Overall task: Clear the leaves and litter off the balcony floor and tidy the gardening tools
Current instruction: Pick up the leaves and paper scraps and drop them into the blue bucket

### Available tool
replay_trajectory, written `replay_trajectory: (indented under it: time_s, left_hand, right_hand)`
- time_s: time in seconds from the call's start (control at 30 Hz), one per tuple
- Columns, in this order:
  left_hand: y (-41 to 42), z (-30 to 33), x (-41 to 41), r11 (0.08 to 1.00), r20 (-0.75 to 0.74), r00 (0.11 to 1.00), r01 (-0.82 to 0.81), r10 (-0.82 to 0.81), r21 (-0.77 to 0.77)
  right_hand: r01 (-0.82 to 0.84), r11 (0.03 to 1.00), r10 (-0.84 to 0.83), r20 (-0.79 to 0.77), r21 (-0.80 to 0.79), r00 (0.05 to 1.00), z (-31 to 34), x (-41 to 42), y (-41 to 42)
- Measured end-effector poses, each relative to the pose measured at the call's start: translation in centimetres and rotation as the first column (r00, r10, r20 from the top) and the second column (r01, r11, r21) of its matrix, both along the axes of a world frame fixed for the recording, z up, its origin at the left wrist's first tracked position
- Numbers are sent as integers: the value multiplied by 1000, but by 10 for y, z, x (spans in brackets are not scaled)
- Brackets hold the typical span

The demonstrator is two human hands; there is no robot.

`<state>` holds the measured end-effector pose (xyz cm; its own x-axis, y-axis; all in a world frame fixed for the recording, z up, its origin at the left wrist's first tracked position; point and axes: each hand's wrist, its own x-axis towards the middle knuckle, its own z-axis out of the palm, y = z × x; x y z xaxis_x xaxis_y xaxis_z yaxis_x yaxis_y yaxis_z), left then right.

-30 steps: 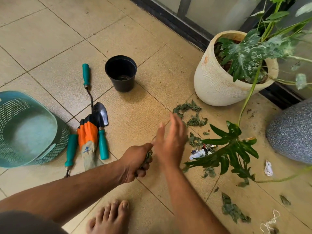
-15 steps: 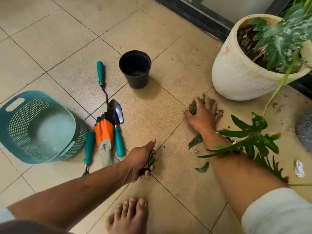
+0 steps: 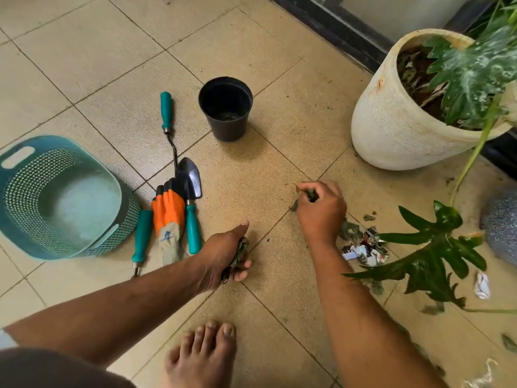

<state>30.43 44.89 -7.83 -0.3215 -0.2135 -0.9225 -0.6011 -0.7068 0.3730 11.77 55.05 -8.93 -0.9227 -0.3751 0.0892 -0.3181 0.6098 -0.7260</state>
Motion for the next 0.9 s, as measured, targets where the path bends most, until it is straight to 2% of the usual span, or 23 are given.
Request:
replay_trajectory:
  time_s: [0.03,0.07,0.1,0.17,0.23,0.3,0.37,0.4,0.43,0.47,0.5,0.53,0.6,0.67,0.73,0.83,0.9]
  left_hand:
    - [-1,-1,1,1000,-3,1000,-1,1,1]
    - [-1,0,2,1000,-3,1000,0,0,-1]
    - [-1,0,3,1000,4,1000,4,-4,-5]
    - [-1,-1,4,1000,8,1000,7,-7,1]
    - [-1,-1,5,1000,-2,1000,7,-7,1]
    - [-1,-1,5,1000,-12,1000,16,-16,2]
    - [-2,2,2,1000,-25,999,24,-24,2]
    - [-3,4,1,1000,-30,999,17,-18,-6]
    - [-4,5,-1,1000,-33,999,10,-10,-17]
    - [-5,5,-2,1000,-33,999,6,-7,-28]
    - [-6,4,-3,999,-33,999,4,-5,-37]
    - [-7,5,-4,999,-32,999,8,-10,-45]
    - [-8,3,-5,999,-27,1000,12,-13,-51]
    - [-8,3,-5,998,-25,1000,5,-6,-56]
    - [-7,4,-4,998,-25,1000,5,-7,-60]
    - [-5,4,-2,998,-12,1000,27,-28,-64]
    - [-2,4,-2,997,-5,1000,28,-28,-66]
  right_hand:
    - [128,984,-110,145,-126,983,6,0,2]
    - [284,926,-191,339,-249,921,11,-2,4]
    - [442,831,-216,535,-338,817,16,-6,8]
    - [657,644,-112,802,-391,587,24,-16,18]
    - [747,552,17,900,-371,435,28,-24,28]
    - [752,561,47,921,-345,387,27,-30,36]
    - [681,659,-27,895,-319,446,28,-35,38]
    - [588,763,-128,829,-268,544,29,-36,37]
    - [446,881,-225,690,-157,687,28,-36,35]
    - [294,956,-264,482,15,835,23,-36,34]
    - [178,965,-226,273,191,935,16,-34,33]
    - [113,941,-163,136,318,977,11,-32,32]
    - [30,873,-46,21,486,999,-1,-25,28]
    - [-78,760,100,3,645,995,-12,-16,22]
    - [-168,666,255,-11,727,967,-17,-5,15]
    - [-243,546,512,-90,802,854,-22,7,10]
    - [-280,499,604,-97,820,791,-23,15,12]
